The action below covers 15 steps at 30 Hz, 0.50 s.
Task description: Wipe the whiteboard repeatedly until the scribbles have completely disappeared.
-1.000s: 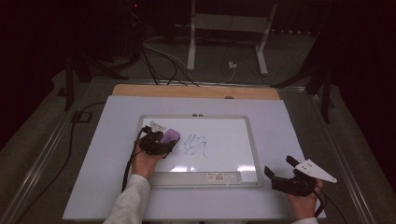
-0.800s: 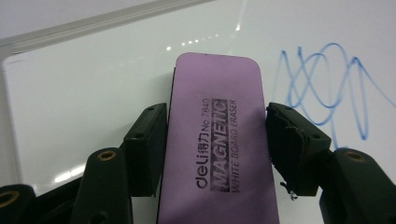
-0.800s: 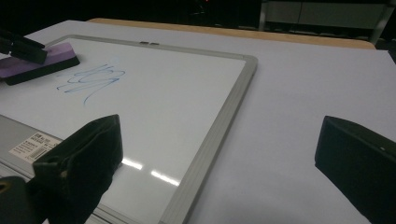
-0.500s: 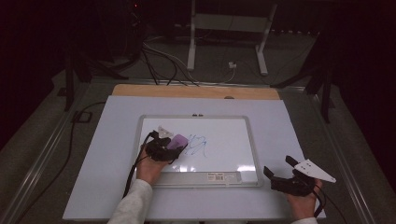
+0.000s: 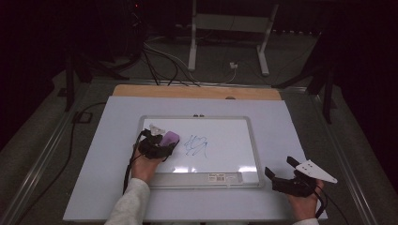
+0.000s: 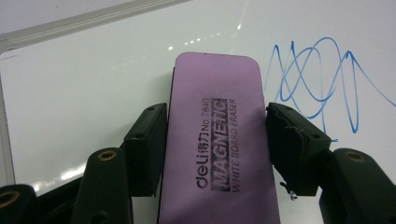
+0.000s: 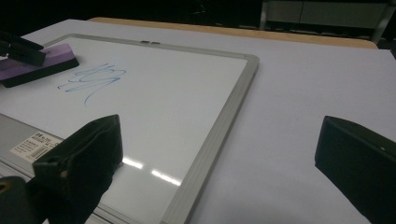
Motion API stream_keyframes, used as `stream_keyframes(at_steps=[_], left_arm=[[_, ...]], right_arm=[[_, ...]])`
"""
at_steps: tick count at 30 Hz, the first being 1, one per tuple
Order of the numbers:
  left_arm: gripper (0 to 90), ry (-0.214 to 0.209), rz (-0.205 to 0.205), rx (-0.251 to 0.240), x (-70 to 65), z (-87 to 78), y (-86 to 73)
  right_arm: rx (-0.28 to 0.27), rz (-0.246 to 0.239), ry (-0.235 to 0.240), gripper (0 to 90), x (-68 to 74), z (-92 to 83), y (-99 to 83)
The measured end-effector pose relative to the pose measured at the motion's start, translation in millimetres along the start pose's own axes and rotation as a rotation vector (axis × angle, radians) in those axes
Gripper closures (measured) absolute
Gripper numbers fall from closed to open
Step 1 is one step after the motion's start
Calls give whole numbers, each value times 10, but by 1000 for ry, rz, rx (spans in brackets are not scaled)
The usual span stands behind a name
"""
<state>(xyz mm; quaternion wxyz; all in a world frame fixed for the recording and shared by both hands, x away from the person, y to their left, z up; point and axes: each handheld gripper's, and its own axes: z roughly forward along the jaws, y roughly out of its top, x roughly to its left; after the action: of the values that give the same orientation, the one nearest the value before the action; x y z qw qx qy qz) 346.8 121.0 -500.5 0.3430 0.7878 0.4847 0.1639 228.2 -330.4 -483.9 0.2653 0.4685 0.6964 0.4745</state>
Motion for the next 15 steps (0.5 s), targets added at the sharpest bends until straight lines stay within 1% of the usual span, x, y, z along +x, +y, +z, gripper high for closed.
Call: stream_keyframes(at_steps=[1,4,5,6,7,9,11,12,14,15], left_arm=[[420,-5,12,2,-38,0,-1],[420,-43,49,5,-182,3,-11],[420,-58,62,8,-233,2,-15],[420,-84,86,13,-325,-1,-24],[420,-84,86,13,-325,-1,-24],[420,-109,107,16,-397,-2,-29],[420,-121,124,16,-445,-3,-33],[420,-117,130,17,-452,-5,-32],[420,-122,129,17,-427,-3,-31],[420,-110,131,12,-412,-3,-32]], right_arm=[[1,-1,0,11,3,3,0],[2,-6,2,11,11,8,0],[2,-6,2,11,11,8,0],[2,-4,2,12,10,8,0],[2,-4,1,11,9,8,0],[2,-3,1,12,9,7,0],[2,-5,1,11,7,4,0],[2,-5,1,11,7,4,0],[1,-3,0,11,5,1,0],[-1,-3,-1,11,3,-1,0]])
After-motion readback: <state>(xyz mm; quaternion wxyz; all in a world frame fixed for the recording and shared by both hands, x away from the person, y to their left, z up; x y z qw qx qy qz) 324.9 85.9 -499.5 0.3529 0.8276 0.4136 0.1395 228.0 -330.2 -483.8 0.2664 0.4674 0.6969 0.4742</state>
